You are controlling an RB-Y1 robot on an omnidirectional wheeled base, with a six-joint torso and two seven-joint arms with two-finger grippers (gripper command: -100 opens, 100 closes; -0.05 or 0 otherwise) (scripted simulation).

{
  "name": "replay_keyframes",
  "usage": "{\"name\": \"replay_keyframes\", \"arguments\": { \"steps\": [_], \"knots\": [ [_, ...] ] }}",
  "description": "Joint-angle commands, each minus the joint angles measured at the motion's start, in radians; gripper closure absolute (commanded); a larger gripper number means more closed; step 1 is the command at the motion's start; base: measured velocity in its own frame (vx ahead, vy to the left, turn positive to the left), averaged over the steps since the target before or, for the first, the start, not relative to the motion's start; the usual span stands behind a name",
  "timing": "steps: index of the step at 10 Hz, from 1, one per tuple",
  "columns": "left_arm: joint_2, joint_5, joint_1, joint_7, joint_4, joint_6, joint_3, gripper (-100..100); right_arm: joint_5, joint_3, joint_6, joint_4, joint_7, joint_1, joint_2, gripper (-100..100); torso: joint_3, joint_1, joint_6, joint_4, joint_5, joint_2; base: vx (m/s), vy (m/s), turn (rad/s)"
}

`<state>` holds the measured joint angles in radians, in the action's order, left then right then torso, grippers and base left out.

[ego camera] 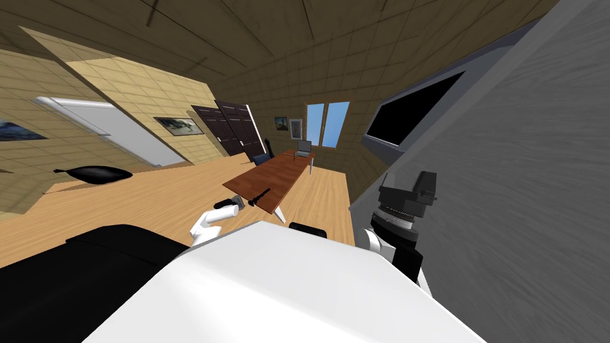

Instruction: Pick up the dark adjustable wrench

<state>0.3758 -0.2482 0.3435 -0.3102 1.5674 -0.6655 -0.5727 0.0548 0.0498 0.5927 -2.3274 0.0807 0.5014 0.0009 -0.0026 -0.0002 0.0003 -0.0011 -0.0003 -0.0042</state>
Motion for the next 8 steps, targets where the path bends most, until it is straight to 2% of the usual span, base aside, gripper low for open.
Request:
{"name": "replay_keyframes", "arguments": {
  "steps": [1,2,3,4,5,6,7,8],
  "knots": [
    [0.012,-0.013,-0.01,-0.014,-0.041,-0.05,-0.017,-100,0.0,0.0,0.0,0.0,0.0,0.0,0.0,0,0.0,0.0,0.0,0.0,0.0,0.0,0.073,-0.018,-0.012],
    [0.012,-0.013,-0.01,-0.014,-0.041,-0.075,-0.017,-100,0.0,0.0,0.0,0.0,0.0,0.0,0.0,0,0.0,0.0,0.0,0.0,0.0,-0.001,0.081,-0.014,-0.005],
    [0.028,-0.03,-0.02,-0.027,-0.082,-0.11,-0.032,-100,0.0,0.0,0.0,0.0,0.0,0.0,0.0,0,-0.001,0.0,0.0,0.0,0.0,-0.001,0.1,-0.021,-0.015],
    [0.028,-0.03,-0.02,-0.027,-0.084,-0.136,-0.032,-100,0.0,0.0,0.0,0.0,0.0,0.0,0.0,0,-0.001,0.0,0.0,0.0,0.0,-0.002,0.096,-0.019,-0.002],
    [0.045,-0.047,-0.03,-0.04,-0.123,-0.166,-0.045,-100,0.0,0.0,0.0,0.0,0.0,0.0,0.0,0,-0.001,0.0,0.0,0.0,0.0,-0.002,0.122,-0.017,-0.017],
    [0.045,-0.047,-0.03,-0.04,-0.127,-0.196,-0.045,-100,0.0,0.0,0.0,0.0,0.0,0.0,0.0,0,-0.002,0.0,0.0,-0.001,0.0,-0.004,0.092,-0.01,-0.009],
    [0.061,-0.065,-0.04,-0.052,-0.163,-0.227,-0.057,-100,0.0,0.0,0.0,0.0,0.0,0.0,0.0,0,-0.001,0.0,0.0,-0.001,0.0,-0.002,0.114,0.002,-0.015],
    [0.061,-0.065,-0.04,-0.052,-0.168,-0.253,-0.057,-100,0.0,0.0,0.0,0.0,0.0,0.0,0.0,0,-0.002,0.001,0.0,-0.001,0.0,-0.003,0.095,0.0,-0.015]
  ]
}}
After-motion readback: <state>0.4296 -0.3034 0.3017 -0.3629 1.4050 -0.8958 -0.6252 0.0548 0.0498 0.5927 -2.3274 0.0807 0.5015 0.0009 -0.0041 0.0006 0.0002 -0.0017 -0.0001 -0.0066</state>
